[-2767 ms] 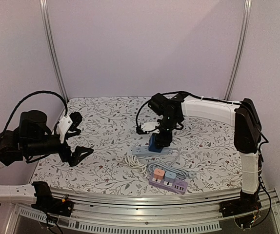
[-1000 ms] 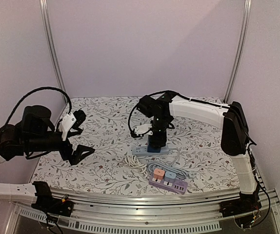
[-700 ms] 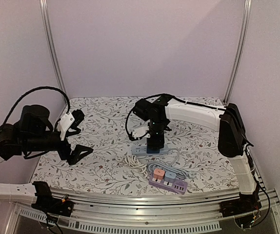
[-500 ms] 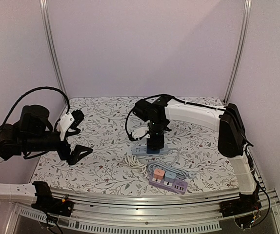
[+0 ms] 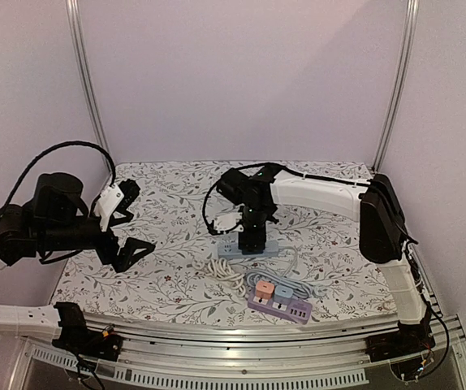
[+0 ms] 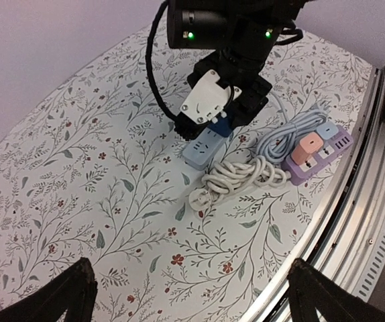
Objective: Insert the plug
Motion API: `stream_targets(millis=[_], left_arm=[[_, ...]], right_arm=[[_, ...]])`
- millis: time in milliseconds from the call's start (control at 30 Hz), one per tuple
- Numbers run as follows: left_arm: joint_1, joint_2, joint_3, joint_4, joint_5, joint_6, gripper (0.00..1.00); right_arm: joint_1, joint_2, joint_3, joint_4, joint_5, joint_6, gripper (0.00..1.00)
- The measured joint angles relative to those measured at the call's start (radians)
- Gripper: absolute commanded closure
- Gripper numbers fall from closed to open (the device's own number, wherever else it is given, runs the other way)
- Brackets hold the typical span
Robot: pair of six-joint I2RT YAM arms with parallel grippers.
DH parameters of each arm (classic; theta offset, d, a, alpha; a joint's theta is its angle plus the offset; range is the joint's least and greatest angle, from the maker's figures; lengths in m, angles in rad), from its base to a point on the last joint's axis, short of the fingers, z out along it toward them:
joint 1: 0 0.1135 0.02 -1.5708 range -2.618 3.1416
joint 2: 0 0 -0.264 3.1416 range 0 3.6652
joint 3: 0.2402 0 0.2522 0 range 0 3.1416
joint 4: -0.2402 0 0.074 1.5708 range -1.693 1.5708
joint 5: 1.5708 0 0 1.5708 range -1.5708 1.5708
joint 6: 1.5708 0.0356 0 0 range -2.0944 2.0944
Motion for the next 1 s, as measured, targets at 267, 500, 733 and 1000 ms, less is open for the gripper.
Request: stream_targets(millis=[267,500,733,1000], left_arm=[[0.000,-0.003,0.000,0.000,-0.010,-0.008,0.01],[0.000,-0.014,0.000,0.000,-0.012,-0.017,0.01],[0.000,-0.019,0.000,0.000,-0.018,-0.023,0.01],[0.000,-0.013,0.013,0.000,-0.026,-0.025,0.01]], right_arm=[[0.010,0.051,-0.032,0.185,-0.027,0.010,0.07],[0.013,0.047,-0.032,0.237,-0.029,0.012,0.07],[0.013,-0.010,-0.032,0.284,-0.060,0.018,0.06],[0.013,-0.114,-0.032,0.372,-0.105,0.073,0.07]])
